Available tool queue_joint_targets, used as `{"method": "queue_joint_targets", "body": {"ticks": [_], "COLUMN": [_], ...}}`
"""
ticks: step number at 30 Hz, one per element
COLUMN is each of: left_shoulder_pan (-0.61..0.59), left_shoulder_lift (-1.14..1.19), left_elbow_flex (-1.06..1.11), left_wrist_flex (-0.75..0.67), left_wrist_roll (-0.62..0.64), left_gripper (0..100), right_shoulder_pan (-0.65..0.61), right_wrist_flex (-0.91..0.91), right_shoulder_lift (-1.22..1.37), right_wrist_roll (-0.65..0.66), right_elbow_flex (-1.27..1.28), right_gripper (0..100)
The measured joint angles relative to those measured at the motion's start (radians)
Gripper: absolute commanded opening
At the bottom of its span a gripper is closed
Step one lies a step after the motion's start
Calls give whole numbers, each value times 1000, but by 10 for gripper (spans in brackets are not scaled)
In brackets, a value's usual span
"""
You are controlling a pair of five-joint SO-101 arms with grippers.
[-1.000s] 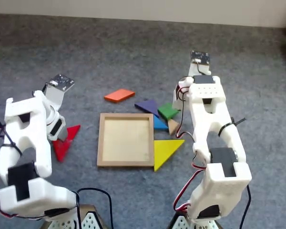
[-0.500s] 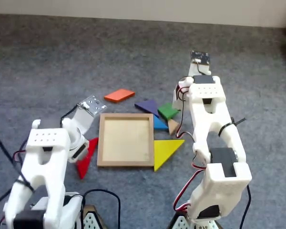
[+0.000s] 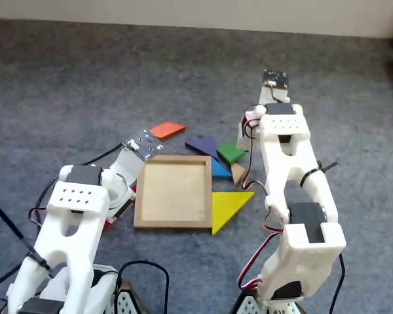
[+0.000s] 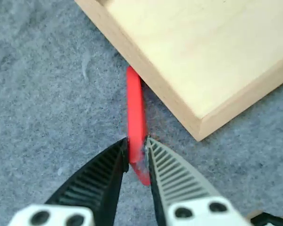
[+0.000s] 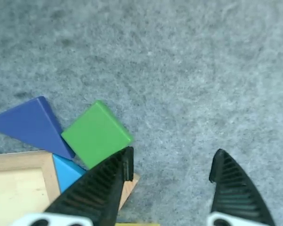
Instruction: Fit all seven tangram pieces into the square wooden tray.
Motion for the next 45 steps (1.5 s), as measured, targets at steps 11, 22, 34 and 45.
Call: {"method": "queue_joint_targets", "body": {"ticks": [11,22,34,45], "left_shoulder_pan": [61,63,63,64], "left_shoulder_lift": [-15,-15,-3,-2], "left_elbow_flex": [57,61,-3,-155], "left_wrist_flex": [-8,-8,103,245], "left_wrist_roll": [0,0,5,49], "left_gripper": [11,6,6,6], "right_shoulder_pan": [0,12,12,12], "right_wrist_flex": [0,0,0,0], "right_shoulder_lift": [0,0,0,0], "right_wrist_roll": [0,0,0,0], "right_elbow_flex": [0,0,0,0], "right_gripper": [260,260,260,260]}}
